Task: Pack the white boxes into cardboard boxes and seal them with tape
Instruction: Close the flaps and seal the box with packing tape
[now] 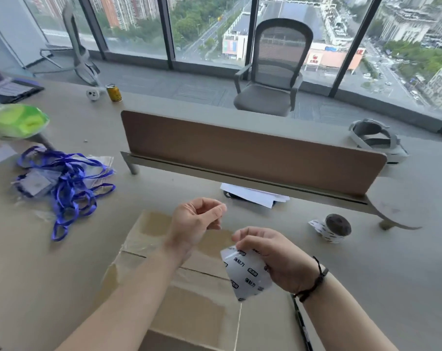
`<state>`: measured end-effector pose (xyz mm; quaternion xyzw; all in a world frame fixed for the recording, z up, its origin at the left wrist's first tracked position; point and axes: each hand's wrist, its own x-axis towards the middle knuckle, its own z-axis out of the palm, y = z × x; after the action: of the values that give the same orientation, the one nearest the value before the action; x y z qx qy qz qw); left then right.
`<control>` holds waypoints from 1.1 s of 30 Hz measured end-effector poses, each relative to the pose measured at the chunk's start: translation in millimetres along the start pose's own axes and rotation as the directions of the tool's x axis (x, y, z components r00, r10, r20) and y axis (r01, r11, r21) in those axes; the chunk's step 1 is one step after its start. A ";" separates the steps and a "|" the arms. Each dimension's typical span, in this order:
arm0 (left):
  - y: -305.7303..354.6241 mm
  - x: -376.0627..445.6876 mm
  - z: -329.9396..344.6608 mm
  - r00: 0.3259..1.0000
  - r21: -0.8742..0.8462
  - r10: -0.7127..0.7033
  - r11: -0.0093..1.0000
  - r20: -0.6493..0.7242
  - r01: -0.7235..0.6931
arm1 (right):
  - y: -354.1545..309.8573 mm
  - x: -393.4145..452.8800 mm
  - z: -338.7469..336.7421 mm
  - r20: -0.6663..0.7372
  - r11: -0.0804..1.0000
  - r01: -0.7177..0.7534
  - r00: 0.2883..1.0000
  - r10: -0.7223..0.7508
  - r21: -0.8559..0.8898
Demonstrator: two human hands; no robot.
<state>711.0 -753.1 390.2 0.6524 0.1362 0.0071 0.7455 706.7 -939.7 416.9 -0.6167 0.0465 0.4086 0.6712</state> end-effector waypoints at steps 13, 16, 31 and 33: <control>-31.1 -16.9 -202.6 0.953 0.001 -0.231 0.972 -0.198 0.236 | 30.1 115.6 133.1 -0.139 0.886 -0.083 0.990 0.022 -0.456; -41.8 -20.7 -232.4 0.932 -0.007 -0.280 0.958 -0.230 0.286 | 35.6 127.2 155.0 -0.139 0.834 -0.018 0.988 -0.071 -0.551; -69.8 -10.9 -273.7 0.866 -0.237 -0.474 0.870 -0.159 0.433 | 46.9 145.1 178.8 -0.163 0.824 0.023 0.977 -0.139 -0.567; -71.4 -8.3 -273.2 0.864 -0.243 -0.478 0.867 -0.158 0.435 | 44.5 146.2 179.2 -0.176 0.812 0.023 0.972 -0.154 -0.583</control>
<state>633.0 -500.2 291.7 0.5187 0.3648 -0.0869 0.7683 697.4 -717.0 341.0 -0.8329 -0.0362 0.3023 0.4621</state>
